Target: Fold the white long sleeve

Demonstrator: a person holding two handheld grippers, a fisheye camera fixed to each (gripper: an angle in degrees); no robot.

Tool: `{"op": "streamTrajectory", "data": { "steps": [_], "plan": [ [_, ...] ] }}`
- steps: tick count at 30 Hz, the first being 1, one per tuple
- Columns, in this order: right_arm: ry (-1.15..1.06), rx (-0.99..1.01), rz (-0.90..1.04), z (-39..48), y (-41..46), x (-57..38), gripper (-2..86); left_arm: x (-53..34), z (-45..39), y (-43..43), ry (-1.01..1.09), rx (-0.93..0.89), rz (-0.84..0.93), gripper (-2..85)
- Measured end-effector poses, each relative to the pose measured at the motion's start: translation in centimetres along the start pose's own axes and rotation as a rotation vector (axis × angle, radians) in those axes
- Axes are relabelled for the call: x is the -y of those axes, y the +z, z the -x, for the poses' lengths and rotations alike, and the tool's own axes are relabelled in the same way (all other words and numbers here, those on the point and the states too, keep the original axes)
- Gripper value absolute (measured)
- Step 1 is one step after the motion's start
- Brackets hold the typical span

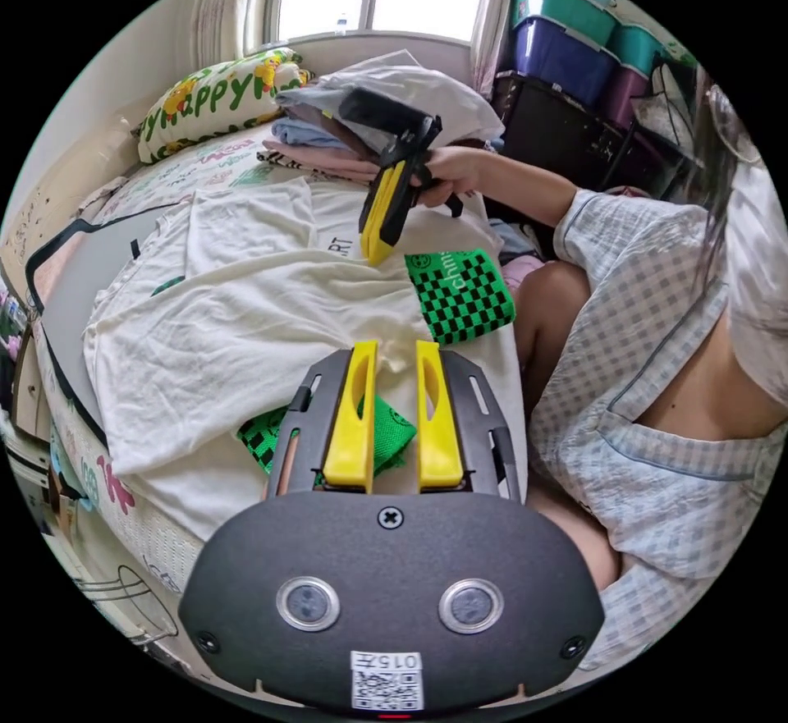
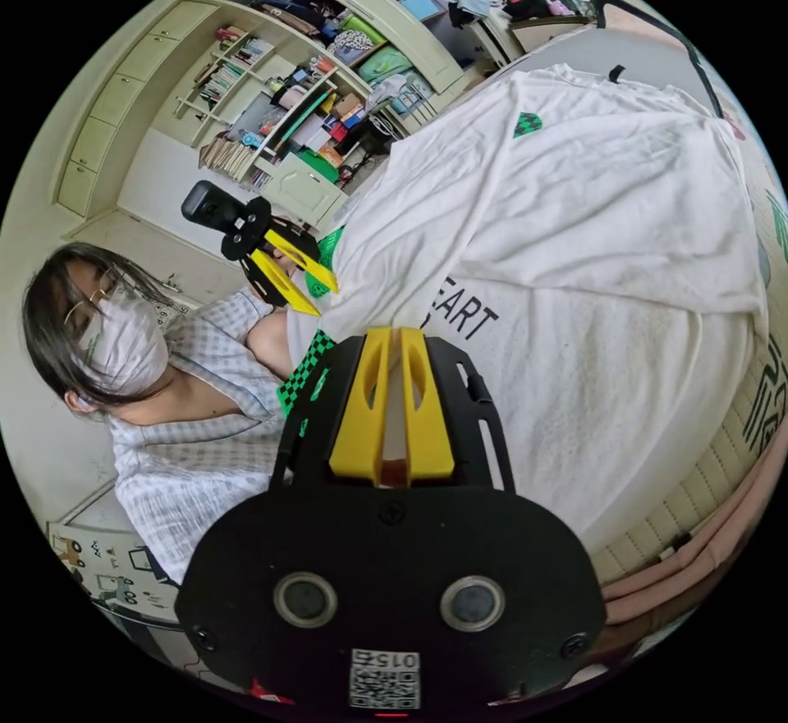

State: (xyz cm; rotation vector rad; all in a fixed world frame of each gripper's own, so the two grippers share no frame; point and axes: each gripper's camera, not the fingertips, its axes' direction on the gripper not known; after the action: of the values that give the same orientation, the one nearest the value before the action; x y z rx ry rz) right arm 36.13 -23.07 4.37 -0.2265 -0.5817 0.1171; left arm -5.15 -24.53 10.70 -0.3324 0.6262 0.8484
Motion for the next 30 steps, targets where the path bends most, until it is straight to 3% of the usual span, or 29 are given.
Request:
{"op": "streamTrajectory", "data": {
  "steps": [7, 14, 17, 22, 27, 30],
  "plan": [
    [0.055, -0.069, -0.047, -0.4, -1.5, -1.0, -0.3, -1.8, -1.0, 0.0, 0.002, -0.014, -0.009, 0.0],
    [0.048, -0.029, -0.031, -0.7, -1.6, -1.5, 0.1, -3.2, -0.8, -0.5, -0.027, -0.110, -0.029, 0.9],
    [0.020, -0.019, -0.129, -0.5, -4.5, -1.2, 1.3, -5.2, 1.9, -4.7, -0.095, -0.187, -0.162, 3.5],
    [0.090, -0.276, -0.372, -3.4, -10.0, 2.6, 7.2, -8.3, 13.8, -10.7, -0.442, 0.107, -0.379, 7.7],
    [0.195, -0.462, -0.453, -8.3, -11.3, 8.8, 9.3, -8.6, 25.7, -8.4, -0.719, 0.249, -0.314, 9.7],
    [0.263, -0.542, -0.471, -11.5, -11.3, 11.8, 10.6, -8.6, 30.4, -5.9, -0.819, 0.216, -0.329, 10.6]
  ]
}}
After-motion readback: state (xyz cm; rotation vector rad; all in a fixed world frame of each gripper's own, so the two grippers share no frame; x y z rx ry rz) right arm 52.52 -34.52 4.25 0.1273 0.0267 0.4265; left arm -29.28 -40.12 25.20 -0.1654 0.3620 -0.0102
